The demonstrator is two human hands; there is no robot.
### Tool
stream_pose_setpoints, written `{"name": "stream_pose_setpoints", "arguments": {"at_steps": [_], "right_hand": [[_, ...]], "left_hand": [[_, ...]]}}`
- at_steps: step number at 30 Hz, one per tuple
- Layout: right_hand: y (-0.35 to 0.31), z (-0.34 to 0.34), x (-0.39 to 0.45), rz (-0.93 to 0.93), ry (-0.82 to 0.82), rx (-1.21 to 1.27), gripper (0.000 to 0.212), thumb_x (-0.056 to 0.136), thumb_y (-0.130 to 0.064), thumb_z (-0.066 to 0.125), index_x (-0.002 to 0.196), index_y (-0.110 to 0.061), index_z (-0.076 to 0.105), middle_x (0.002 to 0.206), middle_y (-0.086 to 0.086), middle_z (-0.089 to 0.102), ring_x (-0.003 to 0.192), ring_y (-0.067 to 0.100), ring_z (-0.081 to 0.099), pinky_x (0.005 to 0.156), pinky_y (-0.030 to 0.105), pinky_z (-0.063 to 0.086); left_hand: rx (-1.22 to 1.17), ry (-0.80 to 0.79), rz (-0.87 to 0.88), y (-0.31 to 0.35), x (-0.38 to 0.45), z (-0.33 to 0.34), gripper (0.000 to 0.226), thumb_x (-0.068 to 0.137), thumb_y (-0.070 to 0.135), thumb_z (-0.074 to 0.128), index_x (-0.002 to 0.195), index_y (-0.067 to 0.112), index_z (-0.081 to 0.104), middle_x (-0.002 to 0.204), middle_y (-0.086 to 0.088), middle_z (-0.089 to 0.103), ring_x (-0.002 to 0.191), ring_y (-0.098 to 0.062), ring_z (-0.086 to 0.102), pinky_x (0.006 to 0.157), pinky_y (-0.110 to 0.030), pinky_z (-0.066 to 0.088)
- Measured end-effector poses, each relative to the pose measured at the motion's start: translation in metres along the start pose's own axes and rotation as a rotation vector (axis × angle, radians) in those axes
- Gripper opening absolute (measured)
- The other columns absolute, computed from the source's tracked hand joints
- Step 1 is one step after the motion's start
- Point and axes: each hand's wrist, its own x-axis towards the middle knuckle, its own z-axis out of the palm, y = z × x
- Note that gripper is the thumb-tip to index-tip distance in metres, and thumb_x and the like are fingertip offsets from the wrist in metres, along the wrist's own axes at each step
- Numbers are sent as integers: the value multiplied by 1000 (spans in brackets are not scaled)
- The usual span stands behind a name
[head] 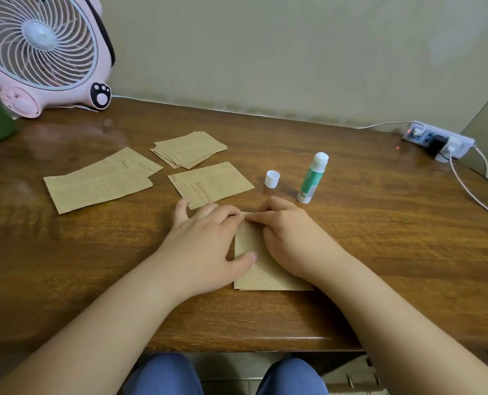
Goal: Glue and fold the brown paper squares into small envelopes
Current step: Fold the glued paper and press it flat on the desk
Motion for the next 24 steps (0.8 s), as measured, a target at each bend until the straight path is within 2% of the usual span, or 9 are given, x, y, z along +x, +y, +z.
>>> {"name": "stream_pose_setpoints", "arguments": {"at_steps": [3,5,8,10,12,15,17,20,24], "right_hand": [[15,-10,-12,98,20,-53,44,89,-2,39,124,-15,61,117,0,55,112,17,49,94,25,39],[21,-17,-17,147,-3,-125,44,91,-7,37,126,-19,59,121,-4,54,116,15,44,97,27,37],[15,-23,-23,140,-21,-255,42,93,-15,35,127,-20,57,123,-5,52,110,17,41,95,32,36],[1,-24,-31,119,-46,-210,43,94,-18,35,136,-18,47,129,-3,46,112,17,37,98,25,31],[-17,-23,-41,72,-91,-146,47,96,-24,32,143,-20,35,135,-5,40,115,14,34,98,20,28],[-27,-18,-45,72,-121,-96,48,97,-31,31,144,-24,32,143,-10,33,121,9,33,102,20,29],[-22,-13,-41,84,-117,-45,47,98,-26,33,145,-23,33,148,-11,30,132,7,27,108,18,22],[-11,-10,-34,58,-108,15,45,96,-13,36,140,-21,41,148,-13,33,136,5,27,102,7,14],[-2,-9,-21,7,-89,40,43,93,-6,38,132,-21,50,131,-8,50,122,8,42,93,6,27]], "left_hand": [[14,19,-6,1,-2,-1,70,85,68,24,143,29,32,145,20,26,135,-2,18,114,-52,-6],[26,32,-11,3,-2,-2,78,80,69,14,143,28,33,146,19,27,135,-3,19,112,-53,-8],[82,72,-31,9,-4,-4,90,73,67,2,141,23,41,140,15,37,132,-7,27,109,-55,-13],[183,75,-70,17,-9,-6,84,81,66,6,136,18,47,133,9,45,130,-13,31,108,-58,-15],[269,55,-132,30,-16,-10,75,91,61,11,137,12,45,133,0,45,130,-20,28,108,-60,-17],[282,28,-210,50,-27,-13,70,96,54,12,136,8,46,132,-8,43,129,-26,25,109,-59,-15],[250,45,-220,54,-35,-12,64,97,50,14,131,9,51,131,-8,43,129,-26,23,107,-56,-17],[201,71,-165,51,-42,-13,58,97,48,18,128,14,54,136,-2,40,133,-23,17,106,-54,-20],[109,54,-42,42,-43,-17,56,96,52,21,122,20,59,129,7,51,136,-14,19,106,-51,-24]]}}
